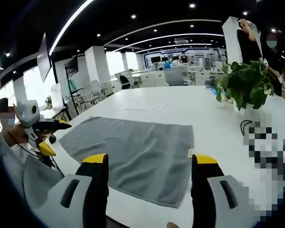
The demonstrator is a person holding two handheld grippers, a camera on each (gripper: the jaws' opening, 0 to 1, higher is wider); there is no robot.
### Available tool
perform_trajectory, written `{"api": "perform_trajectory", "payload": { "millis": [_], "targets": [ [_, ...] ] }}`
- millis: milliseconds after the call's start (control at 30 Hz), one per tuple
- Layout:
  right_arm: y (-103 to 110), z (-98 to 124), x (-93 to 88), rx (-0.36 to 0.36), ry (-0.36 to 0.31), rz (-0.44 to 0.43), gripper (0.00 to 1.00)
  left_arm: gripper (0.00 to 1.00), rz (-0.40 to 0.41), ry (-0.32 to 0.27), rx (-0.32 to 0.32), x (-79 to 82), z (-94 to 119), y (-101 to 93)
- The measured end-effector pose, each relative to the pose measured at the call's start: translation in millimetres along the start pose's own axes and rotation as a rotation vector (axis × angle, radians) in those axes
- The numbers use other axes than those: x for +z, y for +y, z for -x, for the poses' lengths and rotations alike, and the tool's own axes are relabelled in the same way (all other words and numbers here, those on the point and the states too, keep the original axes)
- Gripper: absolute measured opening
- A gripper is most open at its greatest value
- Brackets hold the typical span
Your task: Fold the towel on the table until its edges align and the towel forms a compact rectangular stack.
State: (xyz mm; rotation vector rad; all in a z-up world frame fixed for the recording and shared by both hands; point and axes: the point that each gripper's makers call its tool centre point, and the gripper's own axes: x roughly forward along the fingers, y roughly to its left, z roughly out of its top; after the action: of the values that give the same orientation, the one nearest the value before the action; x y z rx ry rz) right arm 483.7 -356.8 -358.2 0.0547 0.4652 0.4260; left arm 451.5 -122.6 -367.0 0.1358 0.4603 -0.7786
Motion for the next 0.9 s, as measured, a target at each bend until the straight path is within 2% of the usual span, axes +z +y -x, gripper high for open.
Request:
{"api": "perform_trajectory", "payload": {
  "millis": [333, 667, 900],
  "targets": [
    [-9.3, -2.7, 5.0, 0.019, 0.014, 0.024, 0.70, 0.94, -0.050, -0.018, -0.030, 15.2, -9.3, -9.0],
    [-20.8, -1.6, 19.0, 0.019, 0.013, 0.052, 0.69, 0.94, -0.071, -0.029, -0.065, 27.0, -25.6, -18.9],
    [-22.9, -6.3, 24.7, 0.026, 0.017, 0.066, 0.68, 0.93, -0.091, -0.007, -0.108, 30.9, -41.9, -35.6]
  ]
}}
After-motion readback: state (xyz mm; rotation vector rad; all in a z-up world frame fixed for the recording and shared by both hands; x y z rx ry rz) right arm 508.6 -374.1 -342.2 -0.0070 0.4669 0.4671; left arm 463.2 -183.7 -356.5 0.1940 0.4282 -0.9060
